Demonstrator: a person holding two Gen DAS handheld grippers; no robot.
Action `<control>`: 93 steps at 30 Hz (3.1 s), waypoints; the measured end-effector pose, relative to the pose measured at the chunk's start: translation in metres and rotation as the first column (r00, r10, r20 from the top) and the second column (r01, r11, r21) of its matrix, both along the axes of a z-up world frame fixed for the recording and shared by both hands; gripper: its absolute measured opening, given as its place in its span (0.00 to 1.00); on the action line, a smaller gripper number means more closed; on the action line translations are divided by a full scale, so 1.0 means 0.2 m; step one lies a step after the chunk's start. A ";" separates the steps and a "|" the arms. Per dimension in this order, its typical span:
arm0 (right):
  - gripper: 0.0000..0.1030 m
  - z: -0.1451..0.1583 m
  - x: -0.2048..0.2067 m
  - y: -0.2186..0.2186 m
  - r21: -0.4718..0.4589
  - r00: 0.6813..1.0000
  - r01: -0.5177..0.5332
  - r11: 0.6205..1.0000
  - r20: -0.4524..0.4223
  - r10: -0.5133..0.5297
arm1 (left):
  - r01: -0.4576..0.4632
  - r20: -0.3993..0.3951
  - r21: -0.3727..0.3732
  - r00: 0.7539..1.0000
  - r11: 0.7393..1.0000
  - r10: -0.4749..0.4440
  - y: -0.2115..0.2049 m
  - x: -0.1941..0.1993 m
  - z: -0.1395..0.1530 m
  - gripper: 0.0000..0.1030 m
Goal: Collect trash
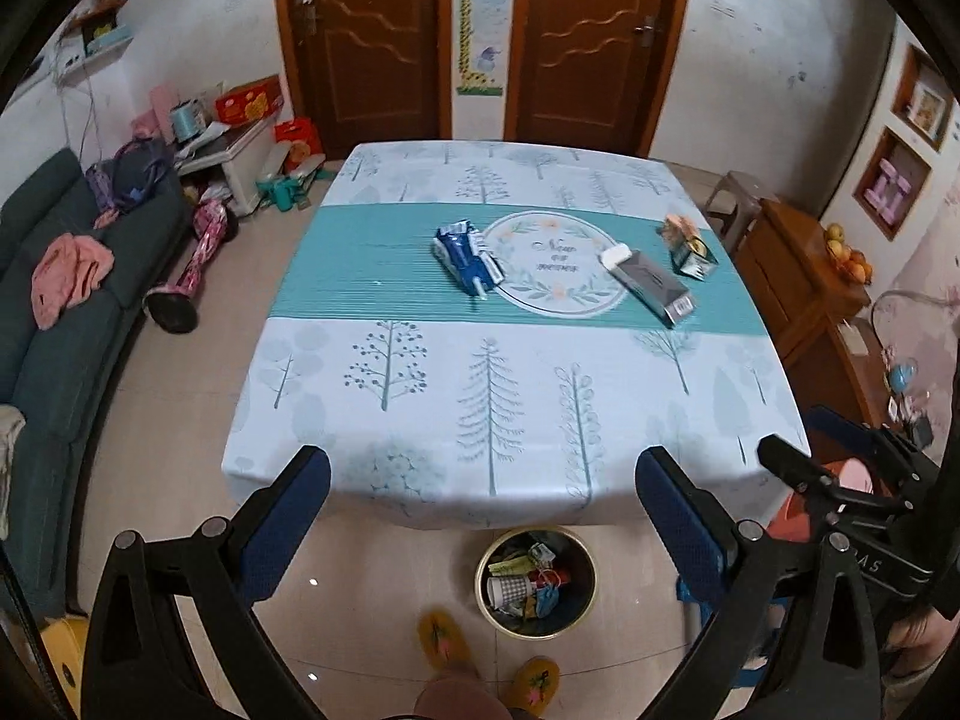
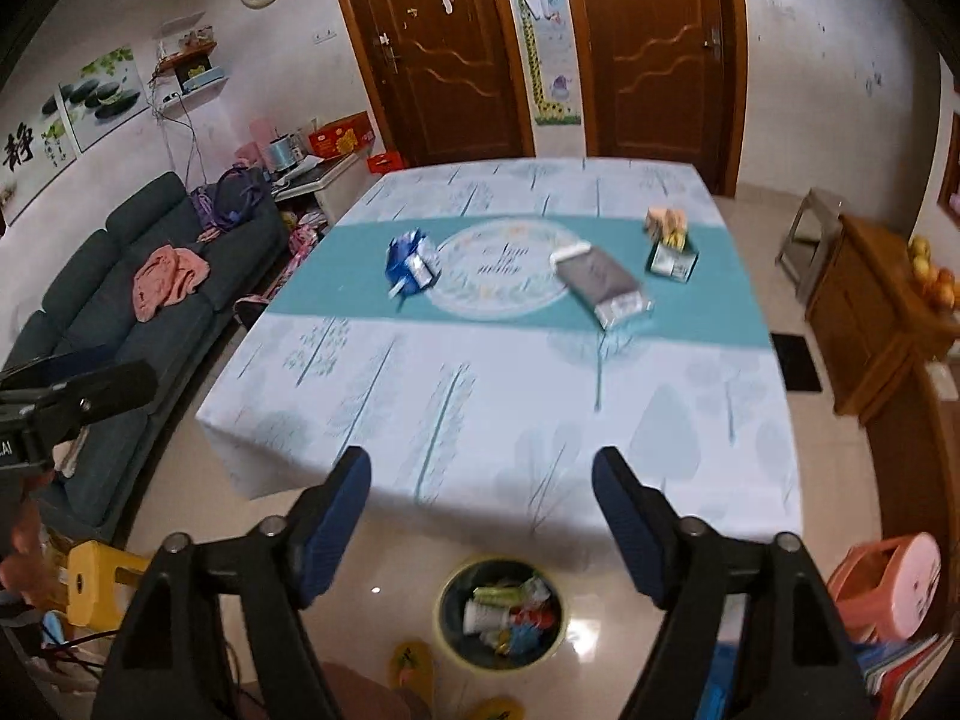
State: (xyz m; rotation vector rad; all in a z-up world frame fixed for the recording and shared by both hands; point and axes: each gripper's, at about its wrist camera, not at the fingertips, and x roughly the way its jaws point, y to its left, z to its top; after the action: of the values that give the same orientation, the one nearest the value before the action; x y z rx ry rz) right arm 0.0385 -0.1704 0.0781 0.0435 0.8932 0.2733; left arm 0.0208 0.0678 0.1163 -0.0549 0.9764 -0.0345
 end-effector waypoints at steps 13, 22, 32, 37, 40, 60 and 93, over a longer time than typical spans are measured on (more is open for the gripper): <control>0.76 -0.09 0.60 -0.05 -0.078 0.997 0.065 0.995 -0.027 -0.067 | -0.033 -0.110 -0.135 0.994 0.990 0.018 0.23 0.68 -0.20 0.98; 0.76 -0.32 1.09 -0.11 -0.151 0.983 0.127 0.980 -0.111 -0.145 | -0.042 -0.252 -0.211 0.968 0.977 -0.013 0.26 1.31 -0.51 0.98; 0.76 -0.58 1.36 -0.11 -0.198 0.970 0.086 0.976 -0.205 -0.127 | -0.060 -0.390 -0.231 0.920 0.971 -0.036 0.23 1.70 -0.84 0.96; 0.76 -0.62 1.40 -0.11 -0.162 0.967 0.080 0.983 -0.225 -0.116 | -0.059 -0.425 -0.241 0.904 0.969 -0.051 0.19 1.77 -0.93 0.96; 0.73 -0.64 1.43 -0.11 -0.120 0.963 0.091 0.989 -0.244 -0.118 | -0.049 -0.433 -0.240 0.899 0.969 -0.062 0.17 1.79 -0.95 0.95; 0.69 -0.64 1.43 -0.03 -0.087 0.951 0.071 0.994 -0.295 -0.094 | 0.024 -0.451 -0.202 0.885 0.979 -0.115 0.01 1.80 -1.01 0.90; 0.52 -0.57 0.88 -0.17 0.114 0.920 0.306 0.945 -0.292 -0.262 | 0.231 -0.300 -0.094 0.921 0.968 -0.249 -0.29 1.35 -0.67 0.50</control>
State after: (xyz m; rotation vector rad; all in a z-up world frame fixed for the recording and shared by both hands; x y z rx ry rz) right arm 0.2149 -0.2047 -0.0362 0.3642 1.1247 0.0632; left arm 0.2911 0.0108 -0.0171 0.0085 1.2936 -0.2877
